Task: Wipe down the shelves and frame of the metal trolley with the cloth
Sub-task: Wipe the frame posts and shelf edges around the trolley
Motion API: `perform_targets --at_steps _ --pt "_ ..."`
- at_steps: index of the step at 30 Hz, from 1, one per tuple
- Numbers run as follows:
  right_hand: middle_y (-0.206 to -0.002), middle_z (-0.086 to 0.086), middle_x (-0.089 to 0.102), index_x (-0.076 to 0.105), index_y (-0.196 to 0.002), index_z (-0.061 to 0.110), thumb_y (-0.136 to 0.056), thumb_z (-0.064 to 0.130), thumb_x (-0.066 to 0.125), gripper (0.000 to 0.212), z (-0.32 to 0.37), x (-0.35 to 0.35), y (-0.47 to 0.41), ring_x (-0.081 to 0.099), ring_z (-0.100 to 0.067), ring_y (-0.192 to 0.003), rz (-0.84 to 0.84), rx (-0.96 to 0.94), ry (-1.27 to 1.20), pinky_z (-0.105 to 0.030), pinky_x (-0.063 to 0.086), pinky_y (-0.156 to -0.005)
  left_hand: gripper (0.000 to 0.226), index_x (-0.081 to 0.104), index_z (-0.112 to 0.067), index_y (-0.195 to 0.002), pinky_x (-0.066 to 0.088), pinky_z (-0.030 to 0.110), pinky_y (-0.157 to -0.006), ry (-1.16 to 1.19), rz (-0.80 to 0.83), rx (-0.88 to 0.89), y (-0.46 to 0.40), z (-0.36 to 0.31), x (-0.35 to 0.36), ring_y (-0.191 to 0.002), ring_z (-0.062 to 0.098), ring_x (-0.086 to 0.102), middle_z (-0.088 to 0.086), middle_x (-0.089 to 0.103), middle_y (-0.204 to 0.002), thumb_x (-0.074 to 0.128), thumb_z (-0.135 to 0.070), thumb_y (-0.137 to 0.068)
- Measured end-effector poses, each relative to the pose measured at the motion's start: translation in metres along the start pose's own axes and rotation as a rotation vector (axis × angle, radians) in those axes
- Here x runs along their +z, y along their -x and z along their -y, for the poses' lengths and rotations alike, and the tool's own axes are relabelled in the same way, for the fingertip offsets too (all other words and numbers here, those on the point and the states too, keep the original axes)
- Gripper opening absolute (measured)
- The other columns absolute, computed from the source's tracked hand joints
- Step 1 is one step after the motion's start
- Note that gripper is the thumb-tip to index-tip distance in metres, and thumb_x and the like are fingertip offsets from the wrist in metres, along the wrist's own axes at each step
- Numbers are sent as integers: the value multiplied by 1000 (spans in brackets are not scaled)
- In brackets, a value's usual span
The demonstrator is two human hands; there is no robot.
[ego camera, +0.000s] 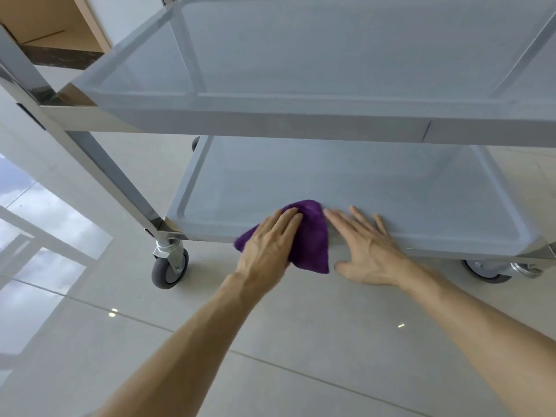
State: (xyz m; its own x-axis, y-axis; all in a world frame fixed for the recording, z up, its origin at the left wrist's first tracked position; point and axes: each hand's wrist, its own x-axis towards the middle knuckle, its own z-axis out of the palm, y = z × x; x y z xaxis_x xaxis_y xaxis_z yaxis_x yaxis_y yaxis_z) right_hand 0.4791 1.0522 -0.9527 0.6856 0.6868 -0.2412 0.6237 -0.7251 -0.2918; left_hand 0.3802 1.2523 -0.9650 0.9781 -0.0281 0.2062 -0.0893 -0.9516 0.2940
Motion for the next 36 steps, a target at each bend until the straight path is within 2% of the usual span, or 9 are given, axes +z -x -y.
perform_targets --at_steps 3,5,11,14,19,24,28,32,36 --pt "-165 8 14 2 -158 33 -82 31 68 101 -6 -20 2 13 -11 -151 -53 -36 -279 -47 13 -123 81 38 -5 -142 47 30 -62 100 36 -130 -15 -11 7 -99 28 62 6 38 -145 72 2 -69" --pt "-163 10 16 10 -158 29 -82 27 70 97 -5 -27 2 14 -7 -150 -72 -94 -322 -45 19 -122 85 34 -9 -143 45 36 -50 130 46 -141 -19 -8 8 -82 29 63 4 34 -142 74 -1 -69" --pt "-152 6 40 40 -148 19 -78 36 56 73 35 -15 -19 27 -12 -146 -114 -238 -295 -39 20 -120 125 2 -21 -158 53 27 -81 250 132 -47 -22 12 6 -123 20 50 0 17 -156 89 -22 -68" --pt "-163 7 24 32 -153 23 -90 44 59 72 36 6 -31 12 -8 -151 -131 -224 -98 -40 10 -123 137 -6 -32 -157 51 28 -89 291 225 -96 -28 23 3 -131 17 43 -7 14 -159 92 -23 -62" --pt "-165 1 19 25 -156 25 -96 33 56 68 11 14 -25 13 -14 -153 -193 -284 29 -34 7 -124 116 19 -21 -157 44 32 -95 41 272 -141 -18 47 -7 -140 24 38 -1 9 -165 90 -21 -66" --pt "-160 0 33 39 -151 32 -89 23 60 66 -48 1 19 30 -16 -148 -272 -224 97 -43 20 -122 90 25 -24 -156 48 40 -96 -20 170 -87 -8 49 -8 -136 30 44 4 15 -164 75 -4 -83" --pt "-154 -2 44 51 -144 23 -82 15 68 65 -93 -8 51 41 -19 -143 -356 -138 118 -50 31 -116 91 26 -21 -155 35 42 -113 -8 141 -85 -7 40 -5 -144 34 32 8 17 -164 78 -9 -81" --pt "-151 -11 47 54 -142 17 -80 17 47 62 -78 -5 48 45 -29 -140 -372 -81 193 -54 29 -117 98 26 -21 -155 21 52 -119 -130 123 -3 -5 27 2 -147 35 28 10 25 -161 84 -19 -75" --pt "-154 -18 40 47 -147 15 -79 18 59 70 -23 7 18 37 -35 -144 -337 -124 195 -53 20 -121 100 24 -23 -156 20 58 -118 -171 165 -25 -5 25 3 -149 35 24 9 24 -162 83 -22 -76"
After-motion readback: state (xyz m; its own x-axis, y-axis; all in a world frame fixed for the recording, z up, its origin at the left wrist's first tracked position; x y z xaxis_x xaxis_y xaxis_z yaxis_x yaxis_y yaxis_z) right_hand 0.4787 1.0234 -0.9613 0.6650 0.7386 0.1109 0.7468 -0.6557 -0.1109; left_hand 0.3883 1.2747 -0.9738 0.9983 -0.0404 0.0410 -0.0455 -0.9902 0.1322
